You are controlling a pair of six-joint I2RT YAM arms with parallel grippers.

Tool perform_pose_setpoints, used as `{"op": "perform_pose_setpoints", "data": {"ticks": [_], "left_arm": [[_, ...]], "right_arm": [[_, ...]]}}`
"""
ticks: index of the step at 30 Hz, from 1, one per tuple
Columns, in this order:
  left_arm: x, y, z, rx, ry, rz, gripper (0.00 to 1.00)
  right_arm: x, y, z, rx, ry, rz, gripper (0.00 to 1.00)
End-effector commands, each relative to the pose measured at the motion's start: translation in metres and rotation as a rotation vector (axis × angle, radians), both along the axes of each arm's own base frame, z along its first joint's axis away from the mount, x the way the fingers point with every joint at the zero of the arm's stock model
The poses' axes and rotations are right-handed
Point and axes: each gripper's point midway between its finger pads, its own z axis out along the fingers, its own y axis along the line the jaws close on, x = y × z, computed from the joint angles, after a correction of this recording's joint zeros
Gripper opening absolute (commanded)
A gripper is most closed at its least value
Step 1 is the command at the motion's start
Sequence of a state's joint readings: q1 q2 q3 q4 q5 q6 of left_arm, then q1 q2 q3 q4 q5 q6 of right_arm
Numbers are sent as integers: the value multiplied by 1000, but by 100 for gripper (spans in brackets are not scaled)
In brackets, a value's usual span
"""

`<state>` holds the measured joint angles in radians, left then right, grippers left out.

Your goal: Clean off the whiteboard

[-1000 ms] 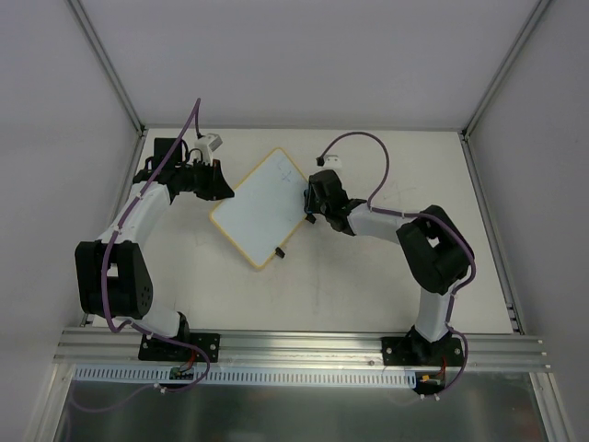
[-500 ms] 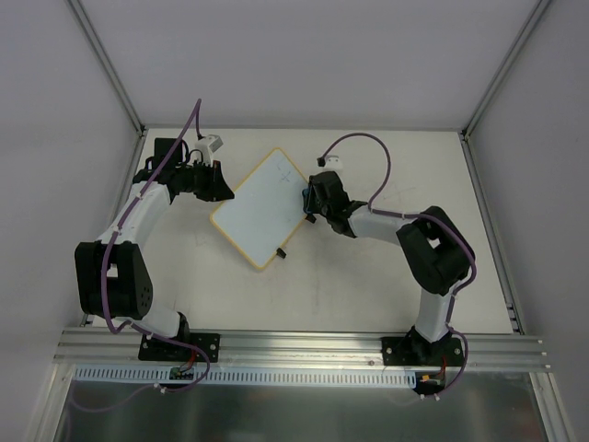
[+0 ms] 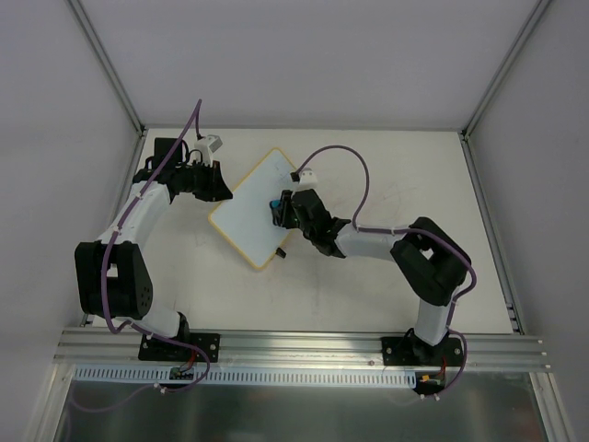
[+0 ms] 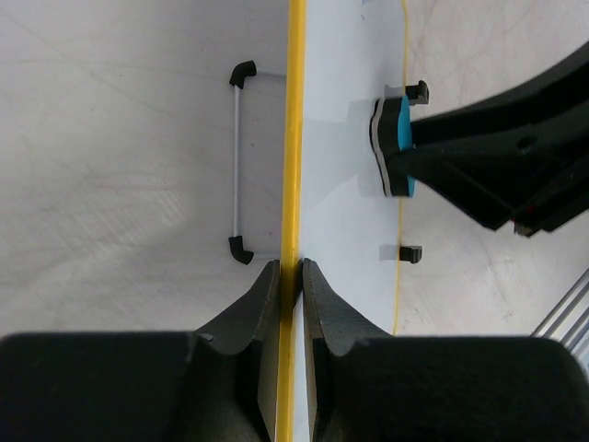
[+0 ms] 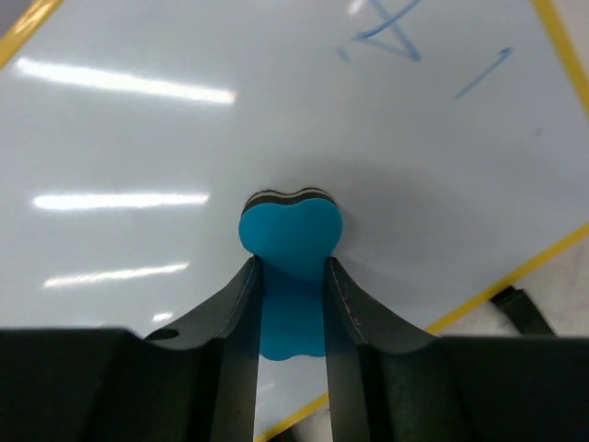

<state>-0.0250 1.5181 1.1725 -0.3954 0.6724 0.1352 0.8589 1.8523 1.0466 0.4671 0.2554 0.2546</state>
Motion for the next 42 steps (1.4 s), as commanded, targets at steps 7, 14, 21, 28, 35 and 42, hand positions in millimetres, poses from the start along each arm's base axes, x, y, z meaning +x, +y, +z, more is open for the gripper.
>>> {"op": "perform_pose_setpoints", "data": {"ticks": [7, 14, 21, 28, 35, 42], "left_arm": [[-12, -14, 4, -13, 19, -60, 0], [-13, -14, 6, -8, 13, -57, 0], [-13, -13, 7, -5, 10, -60, 0], [-14, -13, 7, -5, 8, -63, 0], [-16, -14, 6, -9, 13, -69, 0], [-16, -16, 7, -13, 11, -78, 0]], "right_arm": [[-76, 28, -50, 11, 177, 198, 0], [-40, -23, -63, 24, 200, 17, 0], [-19, -76, -78, -2, 211, -130, 0], [-17, -79, -78, -6, 214, -113, 0], [1, -57, -30, 28, 115, -59, 0], [41, -24, 28, 33, -8, -33, 0]]}}
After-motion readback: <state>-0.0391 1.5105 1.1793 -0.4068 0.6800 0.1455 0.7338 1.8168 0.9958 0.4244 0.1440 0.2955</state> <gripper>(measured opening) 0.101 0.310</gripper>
